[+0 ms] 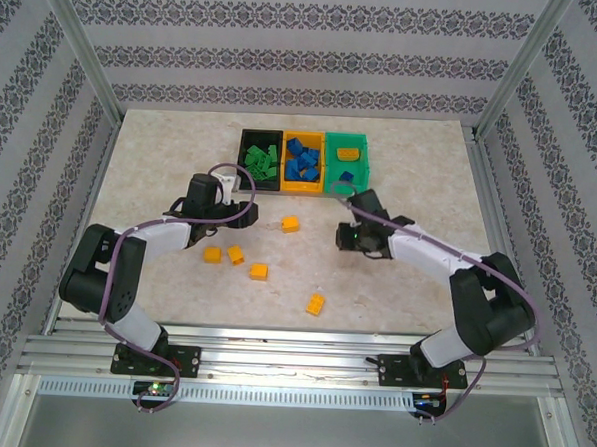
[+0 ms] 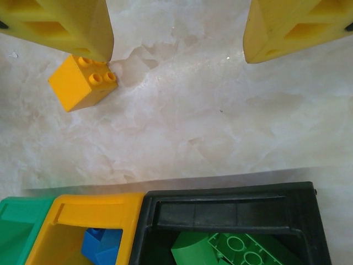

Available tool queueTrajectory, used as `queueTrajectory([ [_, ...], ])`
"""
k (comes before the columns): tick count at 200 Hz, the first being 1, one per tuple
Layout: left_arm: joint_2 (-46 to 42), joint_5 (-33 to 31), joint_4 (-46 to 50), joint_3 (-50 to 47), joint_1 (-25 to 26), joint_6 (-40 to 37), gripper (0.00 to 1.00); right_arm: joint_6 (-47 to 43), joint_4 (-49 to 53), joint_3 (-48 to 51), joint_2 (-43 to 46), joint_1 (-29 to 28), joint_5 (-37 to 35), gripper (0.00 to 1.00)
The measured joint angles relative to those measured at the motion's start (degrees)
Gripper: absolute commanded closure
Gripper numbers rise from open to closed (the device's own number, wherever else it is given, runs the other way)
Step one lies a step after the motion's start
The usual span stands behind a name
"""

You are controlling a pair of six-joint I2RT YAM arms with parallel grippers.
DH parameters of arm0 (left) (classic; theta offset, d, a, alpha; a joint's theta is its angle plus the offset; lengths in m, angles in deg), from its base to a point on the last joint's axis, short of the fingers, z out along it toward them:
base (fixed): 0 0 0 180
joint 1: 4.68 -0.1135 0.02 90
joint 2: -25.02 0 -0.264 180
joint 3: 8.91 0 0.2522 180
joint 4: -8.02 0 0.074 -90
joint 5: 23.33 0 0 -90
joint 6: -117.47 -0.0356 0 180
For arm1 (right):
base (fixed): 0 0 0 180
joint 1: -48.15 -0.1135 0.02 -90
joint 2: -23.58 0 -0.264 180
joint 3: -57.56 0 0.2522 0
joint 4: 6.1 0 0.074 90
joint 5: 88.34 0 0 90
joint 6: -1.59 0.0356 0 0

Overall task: Sort the legos into containers by color
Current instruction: Pick up the lego from the bottom-center of the table, then place the lego in the container, then pick up the lego from the container.

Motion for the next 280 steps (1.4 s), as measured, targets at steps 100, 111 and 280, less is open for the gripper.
queueTrajectory([
  [100, 1.5, 2.1, 0.0, 0.2, 0.0, 1.3, 0.36, -2.8, -1.7, -26.9, -13.7, 11.1, 5.6, 0.84],
  [111, 1.5, 2.1, 0.0, 0.2, 0.0, 1.3, 0.36, -2.8, -1.5, -30.6, -17.0, 11.4, 6.1, 0.84],
  [280, 1.4, 3.1, 0.0, 0.2, 0.0, 1.8, 0.36, -10.4, 11.6, -50.1, -36.0, 10.8, 1.9, 0.49],
])
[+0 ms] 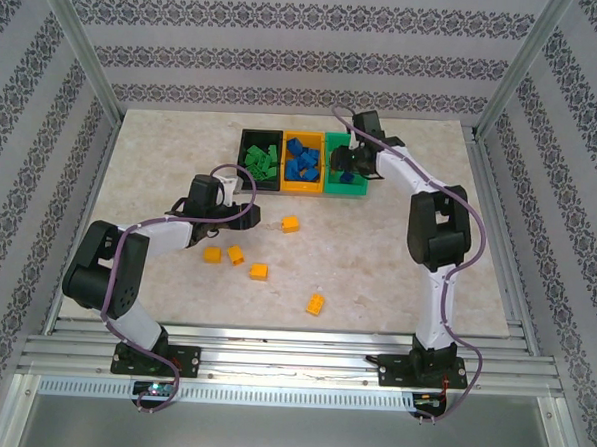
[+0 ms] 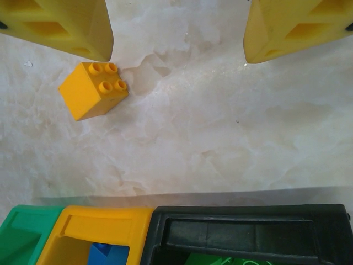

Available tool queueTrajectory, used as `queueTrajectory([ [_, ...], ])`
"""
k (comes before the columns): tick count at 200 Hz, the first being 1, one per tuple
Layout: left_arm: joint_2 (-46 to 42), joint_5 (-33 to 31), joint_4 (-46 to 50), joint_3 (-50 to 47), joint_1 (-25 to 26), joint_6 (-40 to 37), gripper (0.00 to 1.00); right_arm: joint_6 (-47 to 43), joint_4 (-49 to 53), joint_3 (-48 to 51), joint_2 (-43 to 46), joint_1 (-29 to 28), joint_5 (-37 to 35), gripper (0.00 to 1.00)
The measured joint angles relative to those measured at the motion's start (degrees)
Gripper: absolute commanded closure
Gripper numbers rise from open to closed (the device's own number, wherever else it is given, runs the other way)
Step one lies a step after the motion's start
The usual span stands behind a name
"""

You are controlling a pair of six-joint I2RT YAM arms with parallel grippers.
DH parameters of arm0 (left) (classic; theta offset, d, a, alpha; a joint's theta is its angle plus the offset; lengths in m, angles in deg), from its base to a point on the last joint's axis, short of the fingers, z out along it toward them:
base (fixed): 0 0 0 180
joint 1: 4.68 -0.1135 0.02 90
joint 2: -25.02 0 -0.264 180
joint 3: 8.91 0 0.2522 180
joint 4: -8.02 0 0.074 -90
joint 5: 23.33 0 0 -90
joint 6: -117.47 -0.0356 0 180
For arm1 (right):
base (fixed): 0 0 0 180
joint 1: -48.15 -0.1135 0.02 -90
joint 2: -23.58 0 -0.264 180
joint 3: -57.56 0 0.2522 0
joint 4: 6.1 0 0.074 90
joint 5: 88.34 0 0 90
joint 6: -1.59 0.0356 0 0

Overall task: Sort the legos into containers by color
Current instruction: Pick up the lego from the container.

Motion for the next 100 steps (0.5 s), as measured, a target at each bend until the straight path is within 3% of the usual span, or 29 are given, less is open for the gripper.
queueTrajectory([
  [51, 0.1, 1.3, -0.9, 0.0, 0.0, 1.2, 0.36, -3.0, 5.4, -0.7, -0.2, -0.5, -3.8, 0.48],
  [100, 0.1, 2.4, -2.6, 0.0, 0.0, 1.5, 0.36, -4.0, 11.5, -12.0, -7.4, -0.9, -7.1, 0.48],
])
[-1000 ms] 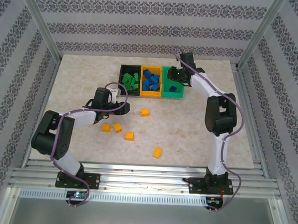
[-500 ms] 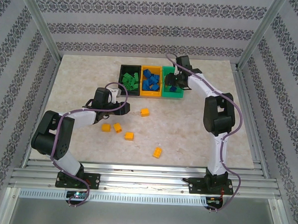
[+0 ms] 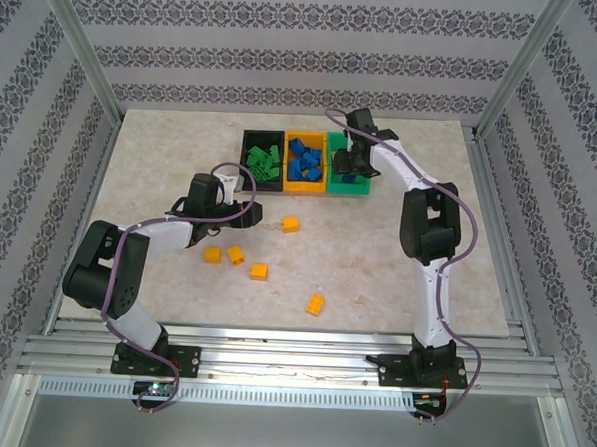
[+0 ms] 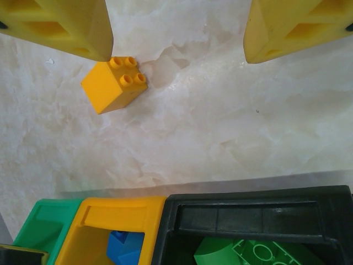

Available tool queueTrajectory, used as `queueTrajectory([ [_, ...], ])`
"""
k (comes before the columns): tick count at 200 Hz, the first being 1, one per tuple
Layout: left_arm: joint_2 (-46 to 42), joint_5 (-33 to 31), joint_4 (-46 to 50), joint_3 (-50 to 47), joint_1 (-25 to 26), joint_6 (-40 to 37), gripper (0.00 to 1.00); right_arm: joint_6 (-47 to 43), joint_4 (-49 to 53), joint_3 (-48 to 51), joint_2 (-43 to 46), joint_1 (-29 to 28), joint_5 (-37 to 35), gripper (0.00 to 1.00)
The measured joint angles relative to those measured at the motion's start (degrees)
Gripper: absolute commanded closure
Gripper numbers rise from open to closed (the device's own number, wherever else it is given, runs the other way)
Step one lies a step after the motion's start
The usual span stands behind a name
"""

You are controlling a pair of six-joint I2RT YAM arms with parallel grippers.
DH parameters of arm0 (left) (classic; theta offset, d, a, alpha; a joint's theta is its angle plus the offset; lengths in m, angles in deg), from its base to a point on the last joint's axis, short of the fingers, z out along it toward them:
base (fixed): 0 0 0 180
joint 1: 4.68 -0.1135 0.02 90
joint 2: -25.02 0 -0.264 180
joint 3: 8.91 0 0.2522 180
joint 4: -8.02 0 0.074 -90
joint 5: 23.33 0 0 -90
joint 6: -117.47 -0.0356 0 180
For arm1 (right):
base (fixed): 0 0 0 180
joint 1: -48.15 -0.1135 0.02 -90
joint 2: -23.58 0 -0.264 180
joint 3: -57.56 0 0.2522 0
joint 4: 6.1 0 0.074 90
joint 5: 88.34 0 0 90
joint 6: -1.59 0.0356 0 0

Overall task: Sort the legos into containers by color
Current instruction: Pick up the lego from the container.

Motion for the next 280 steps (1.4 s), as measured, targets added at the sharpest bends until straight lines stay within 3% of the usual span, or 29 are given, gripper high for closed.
queueTrajectory([
  [69, 0.0, 0.6, -2.1, -1.5, 0.0, 1.2, 0.36, 0.6, 10.1, -12.3, -8.4, -2.2, -8.5, 0.47],
  [146, -1.0, 0.5, -2.9, -2.4, 0.0, 1.2, 0.36, 3.8, 16.5, -19.8, -13.3, -2.3, -8.9, 0.46],
  [191, -2.0, 0.5, -3.4, -2.9, 0.0, 1.2, 0.36, 3.5, 22.9, -27.5, -18.1, -2.6, -9.5, 0.55],
  [280, -2.7, 0.3, -3.5, -3.0, 0.0, 1.2, 0.36, 2.2, 23.9, -27.4, -18.8, -3.6, -8.6, 0.8],
])
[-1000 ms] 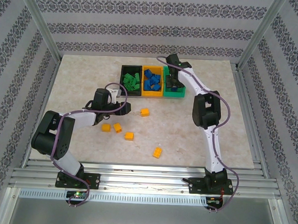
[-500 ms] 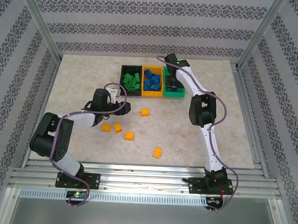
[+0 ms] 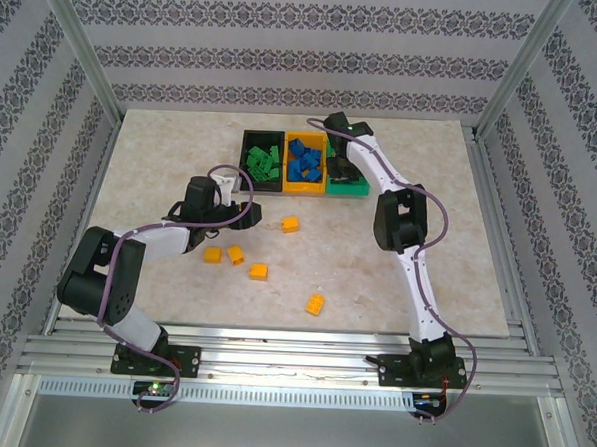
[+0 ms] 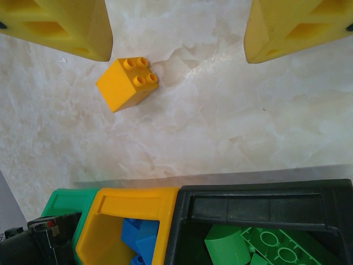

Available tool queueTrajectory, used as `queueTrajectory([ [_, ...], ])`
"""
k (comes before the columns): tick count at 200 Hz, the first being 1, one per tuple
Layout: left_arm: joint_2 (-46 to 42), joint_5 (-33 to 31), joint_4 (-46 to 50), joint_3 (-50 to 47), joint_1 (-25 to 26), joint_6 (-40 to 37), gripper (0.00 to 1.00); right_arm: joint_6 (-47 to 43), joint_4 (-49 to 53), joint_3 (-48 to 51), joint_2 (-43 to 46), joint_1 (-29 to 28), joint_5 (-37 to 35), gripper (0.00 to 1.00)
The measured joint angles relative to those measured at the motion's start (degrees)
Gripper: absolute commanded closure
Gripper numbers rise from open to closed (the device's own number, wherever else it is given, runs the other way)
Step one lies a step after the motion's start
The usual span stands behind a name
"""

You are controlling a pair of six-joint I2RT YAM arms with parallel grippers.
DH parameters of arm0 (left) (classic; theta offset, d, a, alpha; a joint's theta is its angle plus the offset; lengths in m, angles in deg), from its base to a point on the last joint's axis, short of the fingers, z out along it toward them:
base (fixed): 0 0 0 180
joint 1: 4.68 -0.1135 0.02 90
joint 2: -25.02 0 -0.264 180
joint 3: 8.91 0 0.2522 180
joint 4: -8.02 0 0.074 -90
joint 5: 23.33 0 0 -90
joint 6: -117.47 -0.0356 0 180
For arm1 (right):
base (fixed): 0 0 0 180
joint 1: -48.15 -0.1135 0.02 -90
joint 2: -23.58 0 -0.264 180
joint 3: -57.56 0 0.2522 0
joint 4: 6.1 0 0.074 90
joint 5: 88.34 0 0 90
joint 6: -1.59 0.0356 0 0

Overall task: Sort the legos into containers by color
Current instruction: Pick up the lego from the container.

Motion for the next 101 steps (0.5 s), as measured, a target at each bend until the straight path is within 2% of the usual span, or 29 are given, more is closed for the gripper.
queueTrajectory([
  [48, 0.0, 0.0, 0.0, 0.0, 0.0, 0.0, 0.36, -0.8, -0.2, 2.4, 2.5, -0.2, -0.5, 0.82],
  [101, 0.0, 0.0, 0.0, 0.0, 0.0, 0.0, 0.36, -1.1, -4.6, 8.6, 14.6, -0.2, 0.8, 0.82],
])
